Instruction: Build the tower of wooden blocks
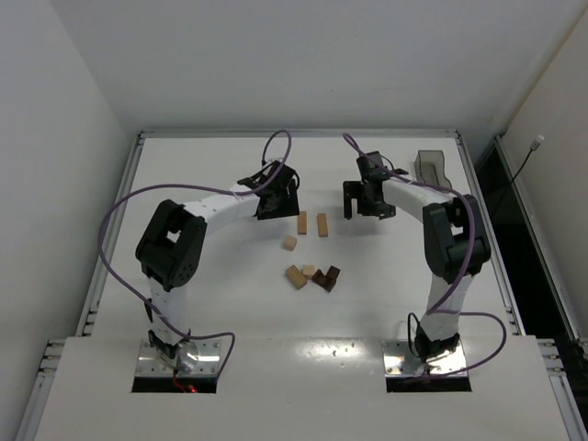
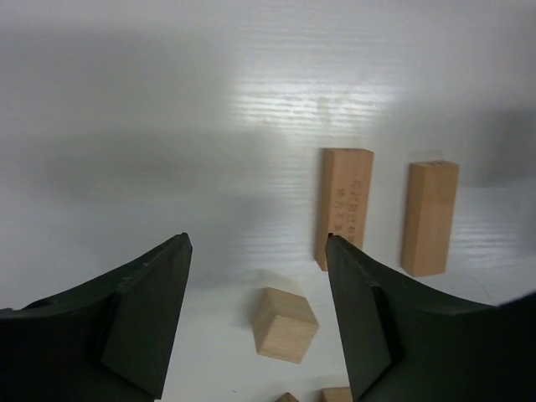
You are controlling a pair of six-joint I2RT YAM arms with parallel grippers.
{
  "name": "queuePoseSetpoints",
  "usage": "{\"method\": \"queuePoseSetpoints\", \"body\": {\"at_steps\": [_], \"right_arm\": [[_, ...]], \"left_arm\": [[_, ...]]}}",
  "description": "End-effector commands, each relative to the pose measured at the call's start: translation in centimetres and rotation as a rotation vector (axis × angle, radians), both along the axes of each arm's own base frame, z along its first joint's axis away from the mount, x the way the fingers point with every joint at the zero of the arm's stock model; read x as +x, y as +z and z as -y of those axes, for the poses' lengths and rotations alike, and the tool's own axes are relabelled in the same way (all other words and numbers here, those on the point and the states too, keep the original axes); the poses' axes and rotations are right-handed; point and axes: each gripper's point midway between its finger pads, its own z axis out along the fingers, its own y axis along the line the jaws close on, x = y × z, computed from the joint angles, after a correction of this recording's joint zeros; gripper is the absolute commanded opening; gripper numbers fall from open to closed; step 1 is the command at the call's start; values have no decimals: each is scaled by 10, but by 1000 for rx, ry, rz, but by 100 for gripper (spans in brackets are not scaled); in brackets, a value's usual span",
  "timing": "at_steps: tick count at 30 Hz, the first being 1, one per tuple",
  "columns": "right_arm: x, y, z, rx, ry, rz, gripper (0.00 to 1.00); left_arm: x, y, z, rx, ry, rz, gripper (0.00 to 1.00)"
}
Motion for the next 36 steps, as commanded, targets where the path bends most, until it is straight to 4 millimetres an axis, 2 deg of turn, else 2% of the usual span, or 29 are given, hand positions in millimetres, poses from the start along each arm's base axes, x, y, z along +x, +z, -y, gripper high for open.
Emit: {"method": "queuePoseSetpoints", "body": {"at_steps": [1,3,4,5,6,7,9,10,12,18,20,21,24,25,28,30,36], "right_arm": [[16,8,-11,-22,-48,33,94],[17,5,-16,-31,-49,25,92],[14,-4,-20,-33,-47,6,92],[16,-1,-19,-41,-51,9,92],[13,-7,-22,-46,-42,-4,92],[13,-7,-22,-46,-42,-4,92],[14,-8,-28,-46,-29,-4,92],[14,-8,-28,-42,-38,-3,92],[11,-12,-34,-36,-22,-15,92],[7,-17,-44,-8,-9,-43,90],[5,-21,-45,-4,-6,-55,79],[5,-21,-45,-3,-6,-55,67],[8,-19,-46,0,-5,-47,56],[8,-19,-46,0,-5,-47,50],[7,-23,-47,6,-1,-59,46],[6,-23,-49,14,2,-62,45],[4,-30,-58,36,14,-91,45]], "left_arm": [[10,10,-19,58,49,58,61],[12,4,-24,66,58,46,55],[12,-1,-24,74,57,34,55],[12,-1,-24,80,50,34,55],[11,-8,-24,88,49,22,55],[13,-5,-23,83,49,29,55],[12,-17,-24,99,48,6,56],[15,-13,-22,92,49,16,58],[15,-22,-19,93,41,-3,58],[17,-29,-16,91,35,-17,58],[16,-30,-14,83,29,-21,55],[15,-34,-13,82,23,-33,50],[15,-34,-13,82,23,-33,44],[14,-38,-13,87,23,-41,38],[13,-44,-13,87,18,-55,29],[12,-40,-6,75,3,-50,29],[10,-48,4,81,-17,-58,28]]}}
